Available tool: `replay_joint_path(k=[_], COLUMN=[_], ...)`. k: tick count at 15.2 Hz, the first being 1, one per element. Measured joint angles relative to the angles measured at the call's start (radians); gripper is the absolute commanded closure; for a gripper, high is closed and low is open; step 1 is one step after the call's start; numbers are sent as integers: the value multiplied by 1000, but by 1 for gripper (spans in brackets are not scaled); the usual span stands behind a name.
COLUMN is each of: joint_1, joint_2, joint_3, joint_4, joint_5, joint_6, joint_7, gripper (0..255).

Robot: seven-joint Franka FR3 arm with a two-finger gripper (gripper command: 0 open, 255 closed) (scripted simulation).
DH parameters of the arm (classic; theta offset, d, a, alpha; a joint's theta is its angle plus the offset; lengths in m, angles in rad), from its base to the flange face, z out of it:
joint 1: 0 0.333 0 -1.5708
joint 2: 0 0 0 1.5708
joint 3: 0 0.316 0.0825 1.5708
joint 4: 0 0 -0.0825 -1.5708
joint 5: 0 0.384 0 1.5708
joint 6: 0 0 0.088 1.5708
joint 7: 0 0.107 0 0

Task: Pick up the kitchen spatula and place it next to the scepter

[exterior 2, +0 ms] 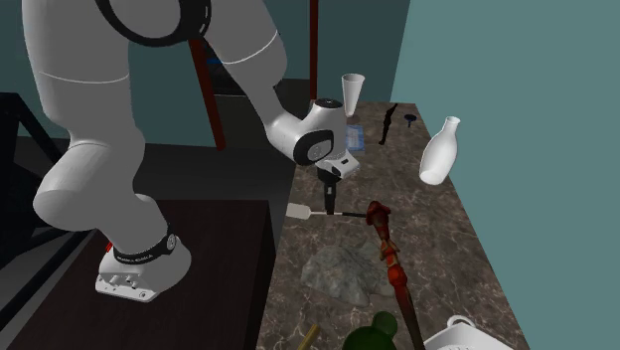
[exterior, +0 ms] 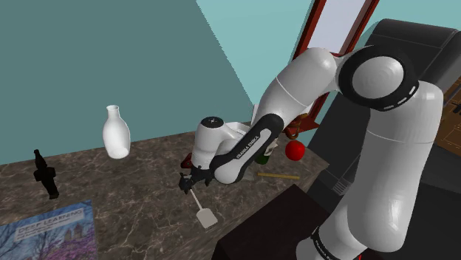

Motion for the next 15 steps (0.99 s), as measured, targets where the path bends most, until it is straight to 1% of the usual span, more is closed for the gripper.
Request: replay_joint_path(k=[7, 13, 14, 15], joint_1=[47, 53, 53, 53], joint_2=[107, 120, 120, 120], joint_3=[-61, -67, -67, -67], joint_4=[36, 42, 42, 42], joint_5=[-67, -73, -73, -73], joint_6=[72, 79, 79, 79], joint_7=[56, 61, 61, 61], gripper=[0, 0, 255, 255])
